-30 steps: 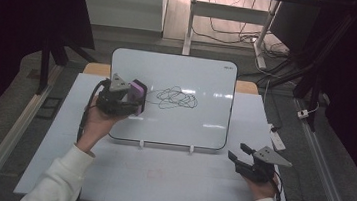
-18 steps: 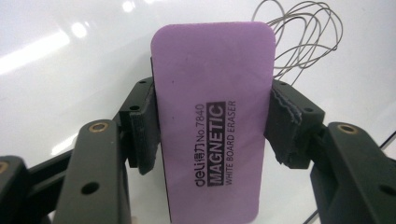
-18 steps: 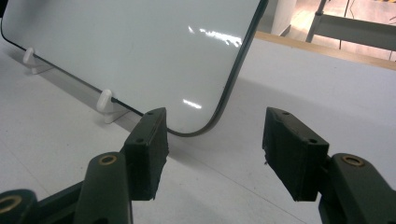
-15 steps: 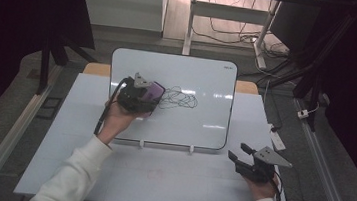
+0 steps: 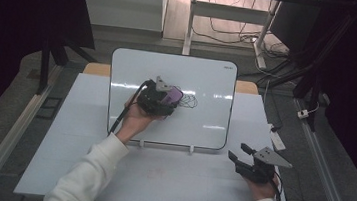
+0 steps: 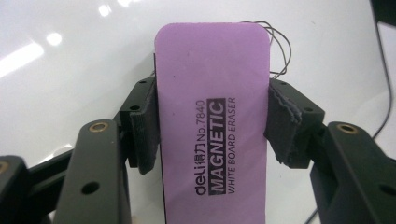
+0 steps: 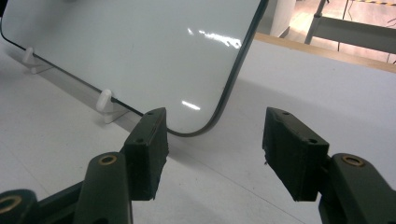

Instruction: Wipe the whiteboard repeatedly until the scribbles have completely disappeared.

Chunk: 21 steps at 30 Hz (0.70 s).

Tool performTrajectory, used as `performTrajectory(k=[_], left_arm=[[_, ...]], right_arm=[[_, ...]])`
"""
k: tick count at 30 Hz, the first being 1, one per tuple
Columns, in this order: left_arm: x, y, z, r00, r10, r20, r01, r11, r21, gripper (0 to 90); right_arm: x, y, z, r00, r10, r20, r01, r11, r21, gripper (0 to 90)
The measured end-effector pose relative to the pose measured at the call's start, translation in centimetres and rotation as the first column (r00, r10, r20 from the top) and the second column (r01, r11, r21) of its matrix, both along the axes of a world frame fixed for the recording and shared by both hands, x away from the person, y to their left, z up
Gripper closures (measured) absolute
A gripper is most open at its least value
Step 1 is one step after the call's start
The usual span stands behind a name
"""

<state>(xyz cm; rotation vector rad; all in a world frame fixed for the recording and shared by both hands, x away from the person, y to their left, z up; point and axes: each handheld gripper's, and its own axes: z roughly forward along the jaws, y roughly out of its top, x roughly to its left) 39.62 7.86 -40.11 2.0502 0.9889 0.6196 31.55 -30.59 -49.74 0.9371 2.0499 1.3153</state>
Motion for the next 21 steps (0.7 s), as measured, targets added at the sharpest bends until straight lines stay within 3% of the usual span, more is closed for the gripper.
performTrajectory(k=[4, 8, 11, 16, 21], left_arm=[[-0.3, 3.5, 0.3, 0.9974, 0.071, 0.012, -0.071, 0.9974, -0.01, 41.3], [-0.5, 6.9, 0.3, 0.9901, 0.14, 0.014, -0.139, 0.9898, -0.029, 41.3], [-0.6, 8.1, 0.1, 0.9882, 0.153, 0.005, -0.153, 0.9866, -0.058, 41.4], [-0.5, 6.5, -0.2, 0.9905, 0.137, 0.017, -0.136, 0.9897, -0.045, 41.4], [-0.1, 2.5, -0.5, 0.997, 0.074, 0.024, -0.073, 0.9966, -0.039, 41.4]], right_arm=[[0.0, -0.2, -0.1, 1.0, -0.007, -0.002, 0.007, 1.0, 0.0, 40.4], [0.0, -0.2, -0.1, 0.9999, -0.011, 0.0, 0.011, 1.0, -0.001, 40.4], [0.0, -0.1, -0.1, 0.9999, -0.014, 0.0, 0.014, 1.0, -0.004, 40.4], [0.0, 0.1, -0.1, 1.0, -0.01, 0.001, 0.01, 1.0, -0.005, 40.4], [0.0, 0.1, 0.0, 1.0, -0.008, 0.004, 0.008, 1.0, -0.003, 40.4]])
